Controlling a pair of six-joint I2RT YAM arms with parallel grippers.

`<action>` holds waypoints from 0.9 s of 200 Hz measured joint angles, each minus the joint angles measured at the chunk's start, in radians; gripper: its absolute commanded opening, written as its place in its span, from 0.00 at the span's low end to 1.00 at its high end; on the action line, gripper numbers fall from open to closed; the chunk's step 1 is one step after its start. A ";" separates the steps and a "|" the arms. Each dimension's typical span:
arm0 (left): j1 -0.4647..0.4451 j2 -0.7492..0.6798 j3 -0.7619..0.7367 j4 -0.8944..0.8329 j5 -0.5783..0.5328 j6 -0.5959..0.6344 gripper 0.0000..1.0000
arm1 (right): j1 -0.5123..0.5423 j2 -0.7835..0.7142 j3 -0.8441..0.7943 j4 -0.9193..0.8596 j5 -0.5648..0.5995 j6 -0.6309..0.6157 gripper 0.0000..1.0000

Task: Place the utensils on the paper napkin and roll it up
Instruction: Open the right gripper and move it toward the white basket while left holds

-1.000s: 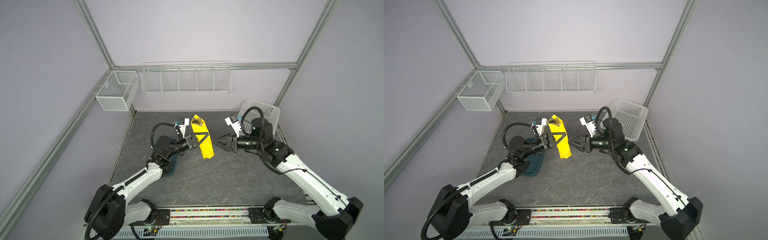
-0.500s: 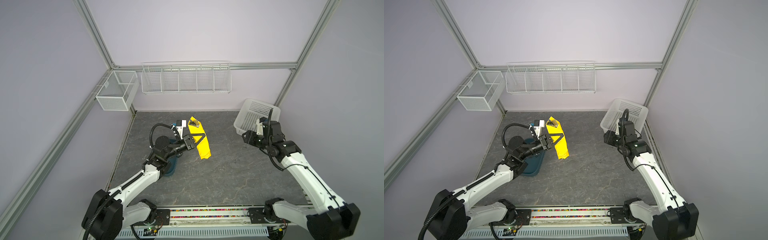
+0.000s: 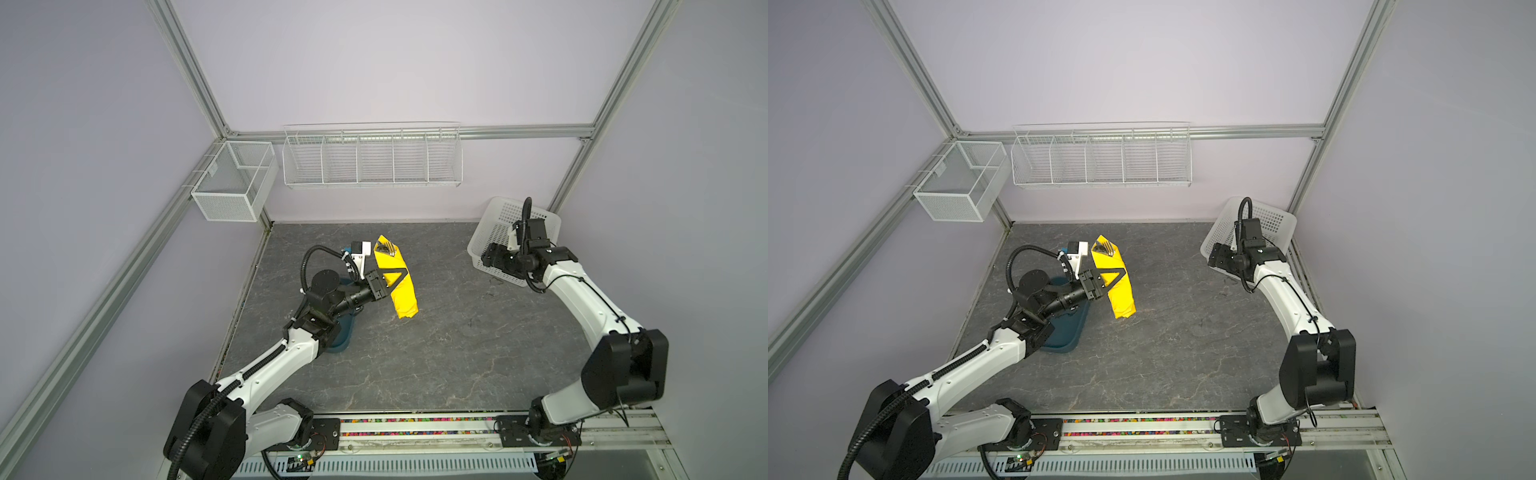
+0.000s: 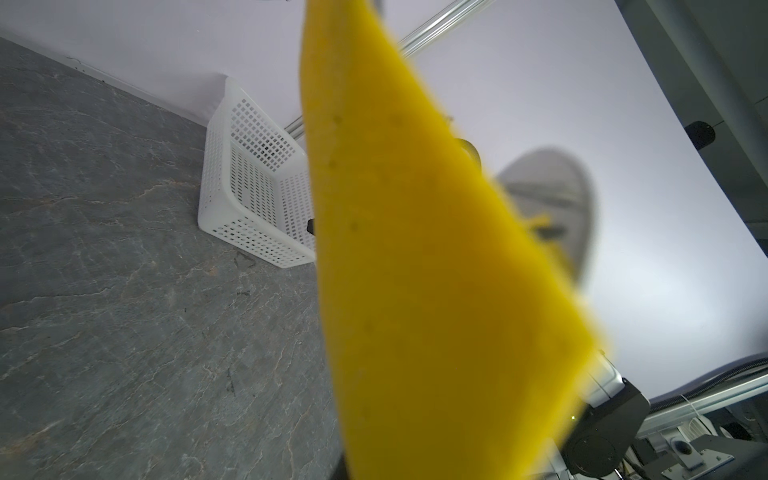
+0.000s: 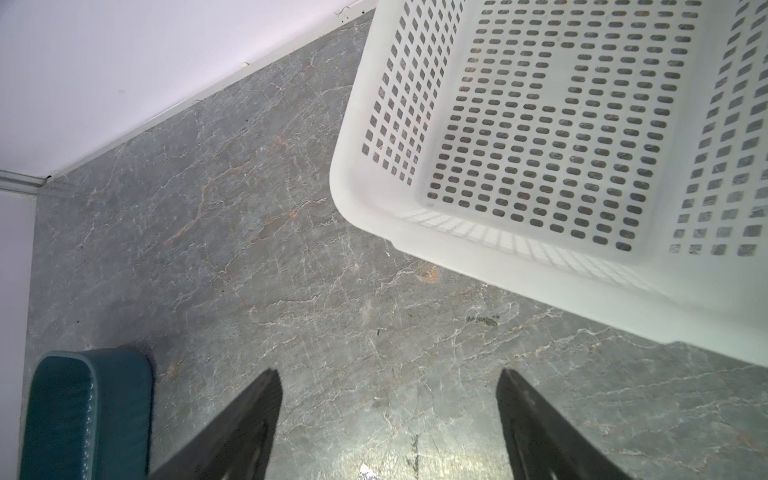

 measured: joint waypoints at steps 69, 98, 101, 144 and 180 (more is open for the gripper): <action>0.001 -0.106 0.000 -0.101 -0.037 0.066 0.00 | -0.032 0.209 0.197 -0.020 -0.134 -0.014 0.90; 0.001 -0.128 -0.001 -0.106 -0.038 0.078 0.00 | -0.034 0.333 0.327 -0.051 -0.158 -0.032 0.91; 0.001 -0.128 -0.002 -0.106 -0.038 0.079 0.00 | -0.035 0.346 0.342 -0.055 -0.161 -0.032 0.91; 0.001 -0.128 -0.002 -0.116 -0.005 0.085 0.00 | -0.035 0.529 0.508 -0.112 -0.247 -0.077 0.92; 0.001 -0.134 -0.002 -0.125 0.008 0.089 0.00 | -0.035 0.595 0.563 -0.179 -0.274 -0.122 0.93</action>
